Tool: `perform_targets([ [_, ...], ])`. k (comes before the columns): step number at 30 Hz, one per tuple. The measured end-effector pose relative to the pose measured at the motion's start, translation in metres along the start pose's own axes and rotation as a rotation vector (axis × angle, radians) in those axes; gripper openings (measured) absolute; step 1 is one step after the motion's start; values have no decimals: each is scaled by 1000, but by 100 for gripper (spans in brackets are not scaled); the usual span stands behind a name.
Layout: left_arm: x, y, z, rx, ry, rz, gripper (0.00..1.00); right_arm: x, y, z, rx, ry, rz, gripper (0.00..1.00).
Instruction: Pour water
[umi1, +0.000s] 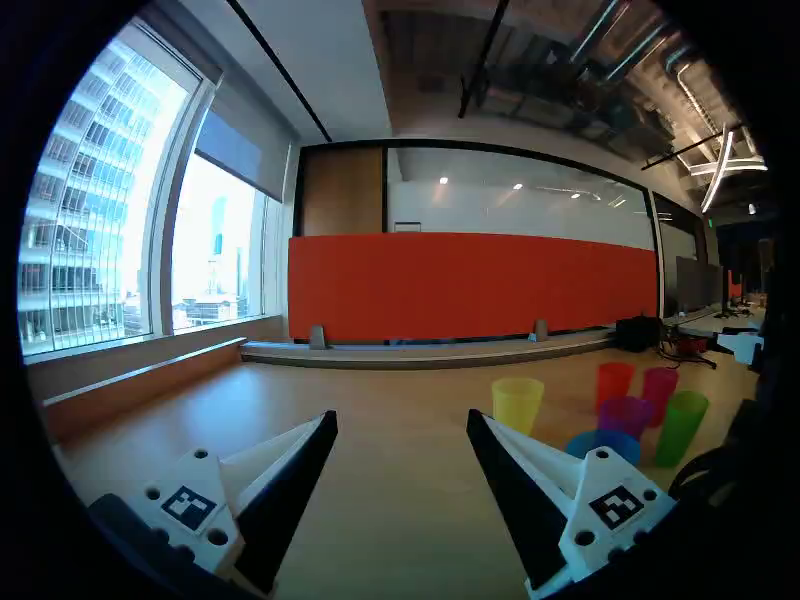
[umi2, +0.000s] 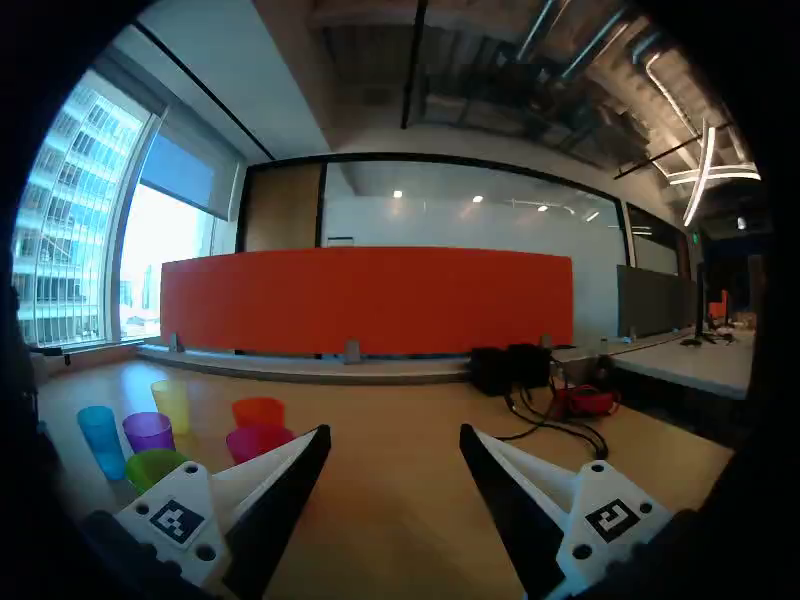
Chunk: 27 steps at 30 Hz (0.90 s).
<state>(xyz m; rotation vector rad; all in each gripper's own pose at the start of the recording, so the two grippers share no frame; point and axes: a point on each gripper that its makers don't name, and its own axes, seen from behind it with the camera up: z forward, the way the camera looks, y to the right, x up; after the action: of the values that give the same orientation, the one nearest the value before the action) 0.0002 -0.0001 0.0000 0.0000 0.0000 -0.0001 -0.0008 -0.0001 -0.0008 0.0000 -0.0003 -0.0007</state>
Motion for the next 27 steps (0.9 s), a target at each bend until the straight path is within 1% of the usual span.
perform_targets([
  [9,0,-1,0,0,0,-1,97,0,0,1,2,0,-1,100],
  [14,-1,-1,0,4,-1,-2,96,-1,-4,2,17,2,-2,100],
  [17,-2,-3,1,14,-9,-10,96,-2,-6,3,28,-5,-6,100],
  [20,-2,-3,2,19,-30,-30,96,1,-6,3,34,-20,-9,100],
  [23,4,-1,4,4,-40,-51,96,10,-8,2,47,-32,-17,100],
  [27,24,3,6,-25,-37,-73,96,30,-11,3,72,-44,-30,100],
])
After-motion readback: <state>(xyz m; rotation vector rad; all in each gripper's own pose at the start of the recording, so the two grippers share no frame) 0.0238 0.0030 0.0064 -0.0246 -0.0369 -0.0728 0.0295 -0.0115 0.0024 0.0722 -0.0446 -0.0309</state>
